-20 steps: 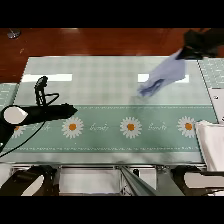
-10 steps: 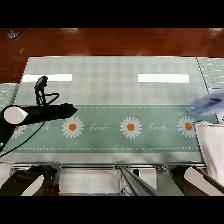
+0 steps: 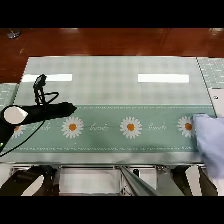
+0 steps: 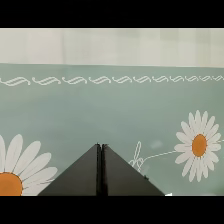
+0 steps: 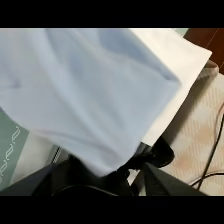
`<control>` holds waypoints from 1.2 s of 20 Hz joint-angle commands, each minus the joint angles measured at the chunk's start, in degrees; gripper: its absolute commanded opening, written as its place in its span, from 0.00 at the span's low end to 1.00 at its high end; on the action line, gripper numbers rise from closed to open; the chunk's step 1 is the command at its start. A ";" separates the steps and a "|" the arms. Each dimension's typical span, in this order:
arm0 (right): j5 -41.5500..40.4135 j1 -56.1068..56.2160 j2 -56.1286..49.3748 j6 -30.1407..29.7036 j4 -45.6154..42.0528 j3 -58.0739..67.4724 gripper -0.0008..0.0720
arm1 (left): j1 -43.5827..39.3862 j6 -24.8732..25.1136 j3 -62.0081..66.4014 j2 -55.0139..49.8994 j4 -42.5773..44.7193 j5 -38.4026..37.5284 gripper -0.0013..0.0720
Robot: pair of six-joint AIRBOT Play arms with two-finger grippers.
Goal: Fold the shirts.
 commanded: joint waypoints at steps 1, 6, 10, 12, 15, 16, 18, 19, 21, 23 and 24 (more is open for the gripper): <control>-4.55 -1.57 -2.82 1.05 3.34 0.79 0.88 | 0.11 0.00 0.13 -0.02 0.02 2.40 0.06; -14.05 6.93 -18.32 -0.13 29.94 22.08 0.28 | 4.11 2.71 16.90 -4.02 0.15 -0.63 0.05; -23.82 34.80 -27.85 -8.15 37.03 30.91 0.05 | 3.96 3.02 45.53 -14.78 0.81 -12.44 0.05; -27.74 49.88 -31.17 -9.53 30.58 30.34 0.05 | 1.40 1.14 51.69 -17.66 4.76 -15.54 0.05; -33.73 65.72 -35.85 -6.73 18.84 23.15 0.05 | -3.30 -4.24 43.76 -17.94 14.97 -15.54 0.05; -35.58 68.59 -37.24 -4.92 15.89 19.45 0.05 | -3.69 -5.31 39.41 -17.97 17.22 -15.10 0.05; -38.64 70.20 -39.52 -1.51 12.07 13.84 0.05 | -2.51 -5.84 33.14 -17.97 18.71 -13.92 0.05; -38.75 70.16 -40.33 -0.17 11.76 12.50 0.05 | -1.51 -5.81 31.93 -17.97 18.71 -13.64 0.05; -38.77 69.94 -41.05 0.07 11.54 12.11 0.05 | 0.15 -5.51 31.89 -17.88 18.71 -13.68 0.05; -38.82 69.94 -41.00 0.04 11.58 12.11 0.05 | 1.29 -4.70 31.89 -17.84 18.69 -14.32 0.06; -38.82 69.94 -41.00 0.04 11.56 12.11 0.05 | 1.49 -4.70 31.89 -17.94 18.71 -13.94 0.05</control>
